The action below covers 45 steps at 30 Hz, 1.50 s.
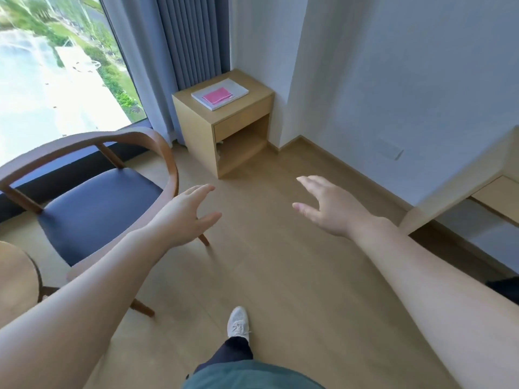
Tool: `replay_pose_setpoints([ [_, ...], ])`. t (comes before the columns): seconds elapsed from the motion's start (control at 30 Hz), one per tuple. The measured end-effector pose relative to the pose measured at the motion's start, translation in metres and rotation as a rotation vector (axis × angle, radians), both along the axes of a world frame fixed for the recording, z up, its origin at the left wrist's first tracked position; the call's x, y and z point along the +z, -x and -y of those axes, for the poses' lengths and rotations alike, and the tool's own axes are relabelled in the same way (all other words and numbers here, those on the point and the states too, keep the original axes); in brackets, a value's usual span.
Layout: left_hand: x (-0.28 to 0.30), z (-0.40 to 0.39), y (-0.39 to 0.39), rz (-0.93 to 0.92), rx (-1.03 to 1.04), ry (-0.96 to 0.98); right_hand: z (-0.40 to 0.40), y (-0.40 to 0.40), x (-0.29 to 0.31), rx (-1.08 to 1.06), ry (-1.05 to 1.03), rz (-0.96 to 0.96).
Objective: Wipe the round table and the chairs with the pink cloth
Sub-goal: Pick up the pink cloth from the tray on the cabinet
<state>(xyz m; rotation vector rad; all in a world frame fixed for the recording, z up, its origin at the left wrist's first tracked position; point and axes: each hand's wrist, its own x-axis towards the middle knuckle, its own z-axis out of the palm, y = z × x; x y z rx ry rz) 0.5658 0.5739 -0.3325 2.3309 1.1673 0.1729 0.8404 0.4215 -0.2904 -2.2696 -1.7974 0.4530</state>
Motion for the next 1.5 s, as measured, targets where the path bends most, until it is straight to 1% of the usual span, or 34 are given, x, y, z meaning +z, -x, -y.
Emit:
replay_pose_setpoints([
  [0.2,-0.009,-0.108,-0.083,-0.006,-0.059,-0.063,-0.077,-0.079,-0.011,-0.045,0.015,-0.013],
  [0.27,-0.013,-0.132,-0.109,-0.011,-0.058,-0.078,-0.095,-0.107,-0.017,-0.056,0.024,-0.023],
  [0.43,-0.030,-0.176,-0.172,-0.089,-0.071,-0.038,-0.144,-0.182,-0.032,-0.039,0.030,-0.011],
  [0.57,-0.040,-0.205,-0.235,-0.101,0.000,-0.033,-0.204,-0.261,-0.044,0.058,0.015,0.005],
  [0.7,-0.036,-0.225,-0.292,-0.091,0.098,-0.003,-0.261,-0.338,-0.044,0.147,0.019,-0.001],
  [0.83,-0.032,-0.242,-0.328,-0.091,0.196,0.005,-0.313,-0.389,-0.044,0.267,0.035,0.011],
  [0.97,-0.035,-0.258,-0.341,-0.094,0.290,0.038,-0.370,-0.413,-0.042,0.373,0.026,0.001],
  [1.07,-0.039,-0.280,-0.342,-0.103,0.382,0.033,-0.417,-0.417,-0.043,0.446,0.028,0.014],
  [1.17,-0.045,-0.309,-0.342,-0.090,0.427,0.031,-0.466,-0.417,-0.045,0.506,0.048,0.034],
  [1.33,-0.059,-0.396,-0.346,-0.076,0.489,0.057,-0.569,-0.416,-0.052,0.572,0.094,0.097],
  [1.5,-0.070,-0.501,-0.358,-0.102,0.491,0.099,-0.675,-0.416,-0.060,0.599,0.159,0.128],
])
